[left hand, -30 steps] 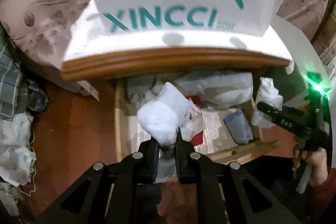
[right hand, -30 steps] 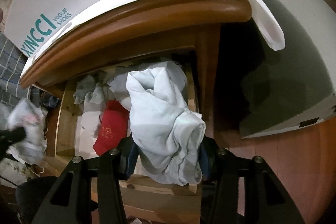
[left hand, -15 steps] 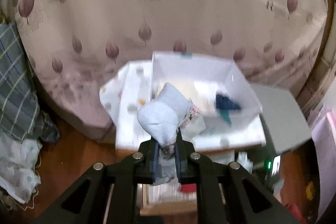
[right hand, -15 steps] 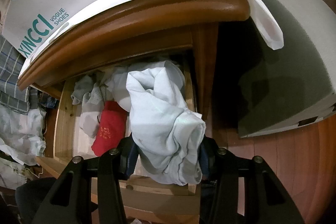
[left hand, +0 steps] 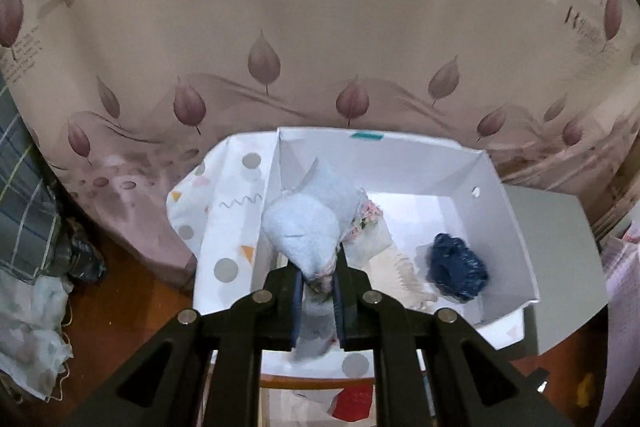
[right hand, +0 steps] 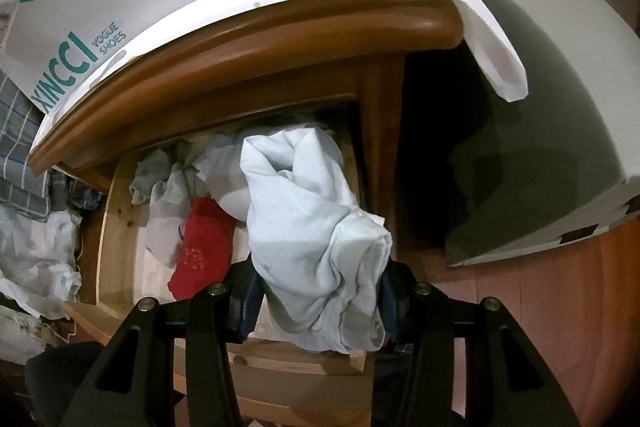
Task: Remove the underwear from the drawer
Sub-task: 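Carry the white floral underwear with the left tool into the box and release while right holds grey underwear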
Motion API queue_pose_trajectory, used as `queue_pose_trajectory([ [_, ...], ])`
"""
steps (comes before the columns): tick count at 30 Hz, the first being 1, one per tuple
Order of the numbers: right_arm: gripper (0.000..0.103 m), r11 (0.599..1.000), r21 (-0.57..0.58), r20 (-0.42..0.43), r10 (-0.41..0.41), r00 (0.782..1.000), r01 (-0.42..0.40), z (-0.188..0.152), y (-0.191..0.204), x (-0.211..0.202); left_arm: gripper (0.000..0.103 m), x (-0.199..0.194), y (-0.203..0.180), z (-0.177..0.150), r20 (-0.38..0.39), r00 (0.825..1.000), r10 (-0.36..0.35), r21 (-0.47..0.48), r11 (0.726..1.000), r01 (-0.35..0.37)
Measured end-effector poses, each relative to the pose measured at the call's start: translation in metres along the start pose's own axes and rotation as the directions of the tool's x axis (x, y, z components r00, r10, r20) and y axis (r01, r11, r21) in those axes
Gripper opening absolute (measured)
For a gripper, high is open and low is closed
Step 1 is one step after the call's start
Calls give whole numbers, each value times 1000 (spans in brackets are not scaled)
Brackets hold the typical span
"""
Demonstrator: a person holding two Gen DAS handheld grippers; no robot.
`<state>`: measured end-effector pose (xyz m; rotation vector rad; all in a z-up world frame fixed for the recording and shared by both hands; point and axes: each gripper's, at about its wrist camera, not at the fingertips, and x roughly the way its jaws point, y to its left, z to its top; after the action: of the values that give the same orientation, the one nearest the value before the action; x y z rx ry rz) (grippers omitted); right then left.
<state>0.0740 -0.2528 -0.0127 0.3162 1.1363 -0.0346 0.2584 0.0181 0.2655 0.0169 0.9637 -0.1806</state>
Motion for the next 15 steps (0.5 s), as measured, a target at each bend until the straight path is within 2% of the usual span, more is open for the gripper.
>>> queue_pose_trajectory([
  [7,45,1000,17,4,-19,1000,19,1,-3,2,12,38,1,-2,-61,998,10,-29,1000,-12],
  [11,45,998,36,11,-44,999,43,2,-5,2,12,55,0,-2,-74,996,52,-23,998,-54],
  [15,45,996,62,17,-58,998,57,3,-7,2,12,70,5,-4,-102,994,44,-57,997,-50],
])
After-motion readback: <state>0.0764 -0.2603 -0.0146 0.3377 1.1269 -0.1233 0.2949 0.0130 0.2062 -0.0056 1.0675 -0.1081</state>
